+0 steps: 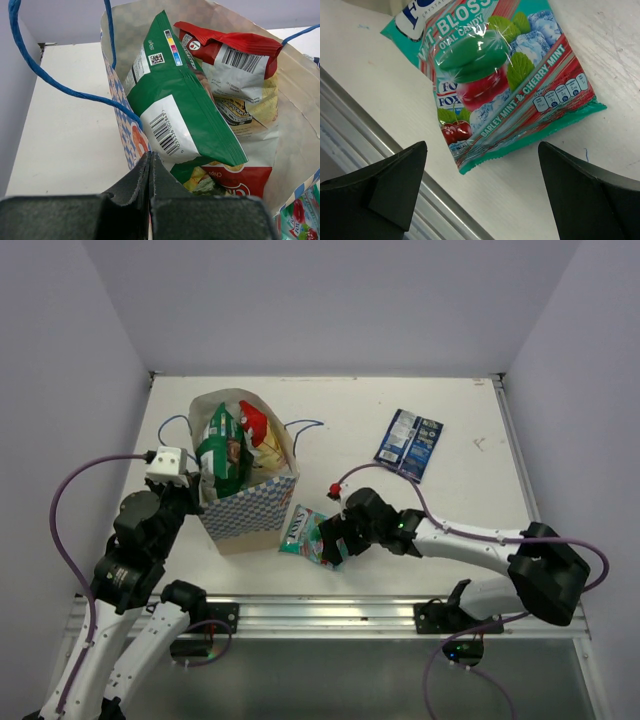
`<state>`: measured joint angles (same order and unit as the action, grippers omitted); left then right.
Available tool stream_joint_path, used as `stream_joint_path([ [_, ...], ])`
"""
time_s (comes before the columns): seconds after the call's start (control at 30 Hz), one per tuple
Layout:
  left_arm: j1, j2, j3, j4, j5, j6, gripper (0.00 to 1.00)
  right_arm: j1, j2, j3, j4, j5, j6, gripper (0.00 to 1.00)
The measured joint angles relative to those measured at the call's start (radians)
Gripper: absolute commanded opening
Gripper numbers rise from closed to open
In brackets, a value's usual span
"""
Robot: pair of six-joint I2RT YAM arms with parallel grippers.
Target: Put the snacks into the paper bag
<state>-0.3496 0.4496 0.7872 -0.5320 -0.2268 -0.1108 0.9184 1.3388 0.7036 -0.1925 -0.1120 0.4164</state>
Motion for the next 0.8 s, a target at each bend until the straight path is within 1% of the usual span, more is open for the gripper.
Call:
stream_joint_path([
  [0.13,0.000,0.000,0.000,0.000,0.000,0.000,0.00,0.026,0.009,-0.065,0.114,0.046,0.006,0.97],
  [0.27,0.000,0.000,0.000,0.000,0.000,0.000,0.00,0.026,0.049,-0.055,0.223,0.087,0.000,0.97],
  [0.37,0.000,0.000,0.000,0.000,0.000,0.000,0.00,0.026,0.126,-0.014,0.278,0.102,-0.008,0.95],
  [0.43,0.000,0.000,0.000,0.000,0.000,0.000,0.00,0.026,0.182,0.009,0.311,0.103,-0.011,0.85],
  [0.5,0.000,0.000,0.000,0.000,0.000,0.000,0.00,0.027,0.234,0.019,0.339,0.104,-0.014,0.72],
  [0.53,0.000,0.000,0.000,0.000,0.000,0.000,0.00,0.028,0.249,0.021,0.353,0.107,-0.016,0.59],
  [0.6,0.000,0.000,0.000,0.000,0.000,0.000,0.00,0.032,0.264,0.022,0.377,0.119,-0.018,0.47],
  [0.63,0.000,0.000,0.000,0.000,0.000,0.000,0.00,0.034,0.265,0.022,0.383,0.122,-0.016,0.30],
  [0.73,0.000,0.002,0.000,0.001,0.000,0.000,0.00,0.043,0.250,0.022,0.388,0.137,-0.019,0.09],
  [0.77,0.000,0.004,0.000,0.002,0.001,0.000,0.00,0.047,0.238,0.022,0.380,0.148,-0.021,0.06],
  [0.8,0.000,0.005,0.000,0.003,0.001,0.000,0.00,0.050,0.222,0.022,0.365,0.157,-0.023,0.00],
])
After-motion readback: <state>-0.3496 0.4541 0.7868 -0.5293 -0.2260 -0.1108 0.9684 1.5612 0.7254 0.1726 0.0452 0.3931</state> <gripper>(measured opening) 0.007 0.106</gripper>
